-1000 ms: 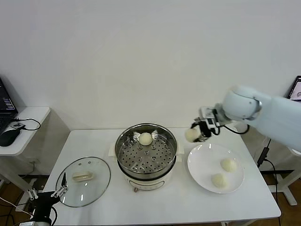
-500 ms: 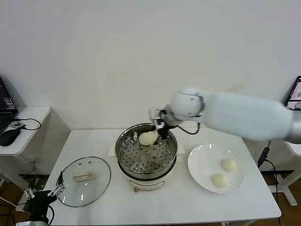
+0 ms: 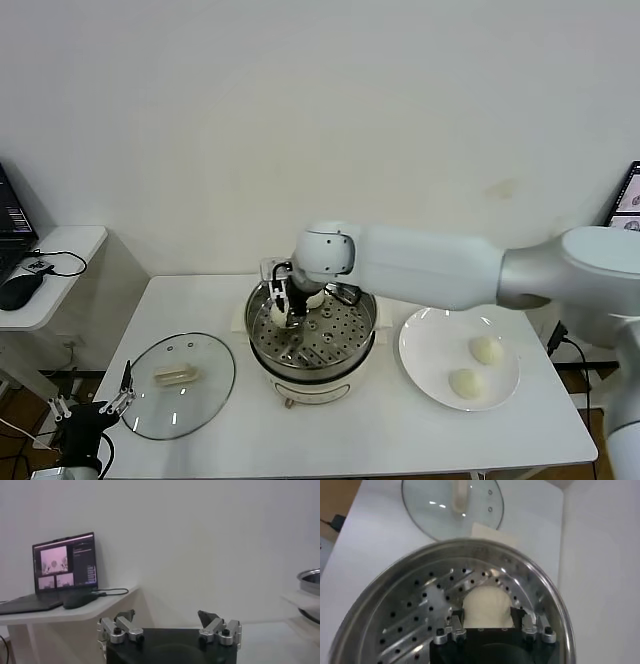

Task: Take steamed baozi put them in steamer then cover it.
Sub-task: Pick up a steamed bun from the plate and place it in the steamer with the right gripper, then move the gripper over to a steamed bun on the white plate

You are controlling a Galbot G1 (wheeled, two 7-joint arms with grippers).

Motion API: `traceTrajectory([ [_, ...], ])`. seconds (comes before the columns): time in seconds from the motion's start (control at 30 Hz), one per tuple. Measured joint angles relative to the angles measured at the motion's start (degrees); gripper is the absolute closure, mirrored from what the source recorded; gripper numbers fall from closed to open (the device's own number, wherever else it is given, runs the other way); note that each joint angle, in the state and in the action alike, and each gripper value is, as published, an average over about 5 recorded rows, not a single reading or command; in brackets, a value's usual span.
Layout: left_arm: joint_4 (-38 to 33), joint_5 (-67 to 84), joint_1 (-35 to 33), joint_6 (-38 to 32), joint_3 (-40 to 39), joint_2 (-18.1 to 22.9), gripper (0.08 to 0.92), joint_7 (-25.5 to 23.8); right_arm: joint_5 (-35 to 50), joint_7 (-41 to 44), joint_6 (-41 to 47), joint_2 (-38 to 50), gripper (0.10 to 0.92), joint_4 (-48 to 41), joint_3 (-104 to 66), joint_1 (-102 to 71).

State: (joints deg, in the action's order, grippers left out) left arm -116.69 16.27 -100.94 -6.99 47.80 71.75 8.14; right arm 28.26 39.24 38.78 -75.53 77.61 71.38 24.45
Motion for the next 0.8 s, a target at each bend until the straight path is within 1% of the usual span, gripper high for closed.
traceTrajectory([
  [0.1, 0.0, 0.0, 0.1, 0.0, 0.0, 0.0, 0.177, 0.0, -0.4, -0.4, 0.1, -1.1, 0.43, -1.2, 0.0, -0.7],
  [0.2, 0.1, 0.0, 0.2, -0.1, -0.1, 0.0, 0.177, 0.0, -0.6, -0.6, 0.3, -1.6, 0.41, -1.8, -0.2, -1.1],
  [0.27, 0.1, 0.0, 0.2, -0.1, -0.1, 0.0, 0.177, 0.0, -0.8, -0.5, 0.4, -1.8, 0.37, -1.9, -0.4, -1.1],
  [0.37, 0.0, 0.0, 0.1, -0.1, -0.1, 0.1, 0.177, 0.0, -1.1, 0.0, 0.3, -1.6, 0.284, -1.8, -0.7, -0.8],
  [0.47, -0.1, 0.0, -0.1, -0.1, -0.1, 0.1, 0.177, 0.0, -1.6, 1.5, -0.1, -0.6, 0.223, -1.0, -1.1, 0.5],
  [0.63, -0.5, 0.0, -0.4, -0.1, 0.2, 0.1, 0.177, 0.0, -3.2, 6.3, -1.8, 3.6, 0.203, 1.8, -1.2, 4.4],
  [0.8, -0.7, 0.0, -0.8, -0.1, 0.1, 0.0, 0.177, 0.0, -5.4, 11.9, -4.7, 11.7, 0.202, 6.8, -0.3, 9.0],
])
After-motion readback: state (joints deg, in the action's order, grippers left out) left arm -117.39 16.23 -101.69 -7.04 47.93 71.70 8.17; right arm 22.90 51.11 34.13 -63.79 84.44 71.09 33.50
